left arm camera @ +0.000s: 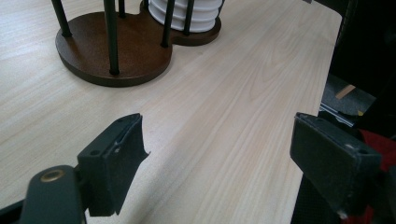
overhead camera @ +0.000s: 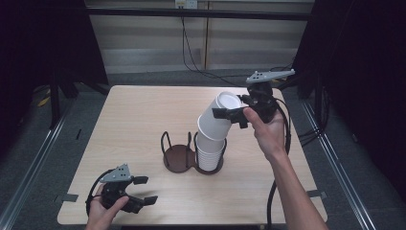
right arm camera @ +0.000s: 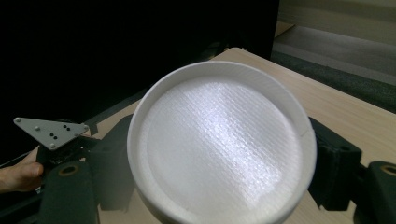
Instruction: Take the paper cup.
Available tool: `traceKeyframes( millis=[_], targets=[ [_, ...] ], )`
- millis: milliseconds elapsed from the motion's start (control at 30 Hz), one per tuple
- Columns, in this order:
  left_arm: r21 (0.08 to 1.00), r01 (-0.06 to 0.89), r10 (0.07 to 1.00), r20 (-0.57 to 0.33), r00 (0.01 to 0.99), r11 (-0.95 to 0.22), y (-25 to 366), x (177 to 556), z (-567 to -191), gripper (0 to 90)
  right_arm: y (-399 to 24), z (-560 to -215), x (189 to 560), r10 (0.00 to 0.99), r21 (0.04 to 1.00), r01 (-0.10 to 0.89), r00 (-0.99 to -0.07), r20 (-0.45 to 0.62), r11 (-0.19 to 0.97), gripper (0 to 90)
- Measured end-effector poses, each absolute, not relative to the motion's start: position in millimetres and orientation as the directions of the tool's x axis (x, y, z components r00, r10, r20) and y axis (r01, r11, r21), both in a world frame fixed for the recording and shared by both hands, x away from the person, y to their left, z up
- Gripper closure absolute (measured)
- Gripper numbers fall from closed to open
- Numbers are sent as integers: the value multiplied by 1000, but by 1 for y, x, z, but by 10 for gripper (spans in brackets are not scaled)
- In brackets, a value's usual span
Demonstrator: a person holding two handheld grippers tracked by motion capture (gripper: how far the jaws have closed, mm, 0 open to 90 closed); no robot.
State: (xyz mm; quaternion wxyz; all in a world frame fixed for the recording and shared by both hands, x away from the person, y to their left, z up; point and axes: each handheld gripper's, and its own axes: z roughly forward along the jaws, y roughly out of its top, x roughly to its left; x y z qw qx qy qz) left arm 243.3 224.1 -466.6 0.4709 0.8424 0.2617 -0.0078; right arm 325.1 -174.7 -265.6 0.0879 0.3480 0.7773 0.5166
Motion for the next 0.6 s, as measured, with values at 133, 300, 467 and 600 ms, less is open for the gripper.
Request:
traceKeyframes(
  millis=[133,300,467,600],
  targets=[
    [788,449,434,-260,863,-421,224,243,-467,177,-178,-264,325,631,867,453,-739,236,208,238],
    [789,448,432,-260,863,-420,224,243,-467,177,-180,-262,324,628,873,449,-739,243,191,238],
    [788,449,433,-261,863,-421,224,243,-467,177,-184,-261,322,628,879,443,-738,247,176,238],
    [787,452,434,-263,862,-420,224,243,-467,176,-187,-260,320,627,883,440,-737,250,165,239]
  ],
)
